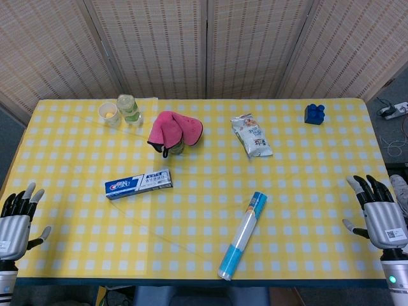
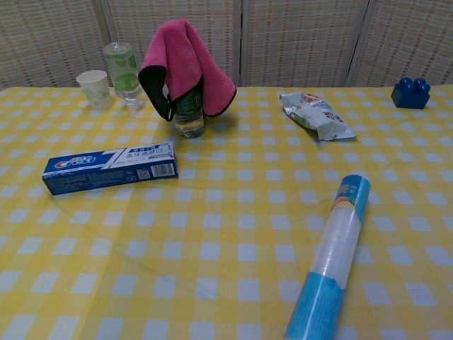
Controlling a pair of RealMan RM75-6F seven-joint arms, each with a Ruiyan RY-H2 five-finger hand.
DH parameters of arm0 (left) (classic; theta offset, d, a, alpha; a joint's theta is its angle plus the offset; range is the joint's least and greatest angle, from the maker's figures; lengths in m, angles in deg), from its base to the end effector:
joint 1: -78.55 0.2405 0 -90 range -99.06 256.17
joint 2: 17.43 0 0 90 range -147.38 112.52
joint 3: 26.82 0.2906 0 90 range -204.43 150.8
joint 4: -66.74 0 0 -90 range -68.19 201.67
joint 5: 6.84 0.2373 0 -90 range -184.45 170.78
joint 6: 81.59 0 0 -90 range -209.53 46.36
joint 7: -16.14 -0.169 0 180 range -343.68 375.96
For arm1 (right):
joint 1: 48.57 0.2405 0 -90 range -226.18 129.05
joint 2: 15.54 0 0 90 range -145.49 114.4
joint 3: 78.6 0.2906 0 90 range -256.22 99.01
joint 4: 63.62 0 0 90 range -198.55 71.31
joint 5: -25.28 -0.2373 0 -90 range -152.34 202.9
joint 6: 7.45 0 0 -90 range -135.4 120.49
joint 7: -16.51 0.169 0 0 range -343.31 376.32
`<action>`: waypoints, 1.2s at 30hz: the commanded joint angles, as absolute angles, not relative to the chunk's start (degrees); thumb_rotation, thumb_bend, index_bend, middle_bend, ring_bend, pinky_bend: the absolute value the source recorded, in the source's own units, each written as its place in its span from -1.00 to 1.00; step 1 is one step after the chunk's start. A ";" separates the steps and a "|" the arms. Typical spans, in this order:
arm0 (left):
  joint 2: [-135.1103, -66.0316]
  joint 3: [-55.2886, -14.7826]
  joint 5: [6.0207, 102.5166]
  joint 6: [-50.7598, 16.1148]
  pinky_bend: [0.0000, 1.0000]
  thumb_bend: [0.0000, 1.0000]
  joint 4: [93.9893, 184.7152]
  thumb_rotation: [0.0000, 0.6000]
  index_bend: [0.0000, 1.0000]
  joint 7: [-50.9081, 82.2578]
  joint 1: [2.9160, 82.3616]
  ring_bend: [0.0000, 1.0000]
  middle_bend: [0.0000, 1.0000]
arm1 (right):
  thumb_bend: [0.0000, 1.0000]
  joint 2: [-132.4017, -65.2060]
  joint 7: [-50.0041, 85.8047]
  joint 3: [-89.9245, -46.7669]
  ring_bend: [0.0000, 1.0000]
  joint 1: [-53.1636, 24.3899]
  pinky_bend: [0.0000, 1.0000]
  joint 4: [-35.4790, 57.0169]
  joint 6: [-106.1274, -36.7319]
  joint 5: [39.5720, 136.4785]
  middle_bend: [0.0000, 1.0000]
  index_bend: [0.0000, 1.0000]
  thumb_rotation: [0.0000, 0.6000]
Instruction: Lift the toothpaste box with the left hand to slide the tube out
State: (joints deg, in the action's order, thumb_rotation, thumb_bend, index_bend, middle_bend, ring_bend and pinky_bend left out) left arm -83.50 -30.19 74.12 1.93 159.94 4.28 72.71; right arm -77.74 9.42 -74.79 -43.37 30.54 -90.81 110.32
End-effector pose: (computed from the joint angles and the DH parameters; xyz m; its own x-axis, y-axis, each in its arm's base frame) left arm -0.3566 0.2181 0.1373 0.5263 0.0301 0.8498 0.8481 0.0534 -0.5271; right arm -0.3497 -0.2165 0.1569 0.5049 -0.0131 0.8631 -0.8632 -0.0035 0.5049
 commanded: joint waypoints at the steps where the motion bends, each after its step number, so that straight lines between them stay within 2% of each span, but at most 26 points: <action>1: -83.51 -30.21 74.15 1.83 -0.99 -0.43 159.91 1.00 -0.82 4.27 72.62 -0.89 -0.96 | -0.92 -77.73 9.38 -74.82 -0.92 -43.31 -0.79 30.58 -90.63 110.21 -0.76 -0.80 1.00; 18: -84.14 -31.75 77.03 -1.13 -0.99 -0.43 159.94 1.00 -0.84 3.24 68.15 -0.88 -0.96 | -0.92 -77.50 10.04 -74.39 -0.92 -43.84 -0.79 30.46 -92.66 110.94 -0.75 -0.80 1.00; 26: -84.85 -33.71 75.97 -9.95 -0.99 -0.43 161.00 1.00 -0.86 1.21 61.14 -0.80 -0.96 | -0.92 -77.15 10.83 -74.08 -0.92 -44.31 -0.79 30.30 -93.35 110.37 -0.75 -0.80 1.00; 30: -86.01 -35.16 73.63 -14.68 -0.99 -0.43 161.01 1.00 -0.85 -0.37 57.41 -0.71 -0.87 | -0.92 -77.15 11.40 -74.07 -0.92 -44.34 -0.79 29.95 -93.43 110.55 -0.76 -0.80 1.00; 36: -87.71 -36.09 68.79 -21.92 -0.99 -0.43 159.82 1.00 -0.84 -4.31 52.42 -0.69 -0.84 | -0.92 -77.28 12.29 -74.00 -0.92 -44.26 -0.79 29.36 -93.36 110.65 -0.75 -0.80 1.00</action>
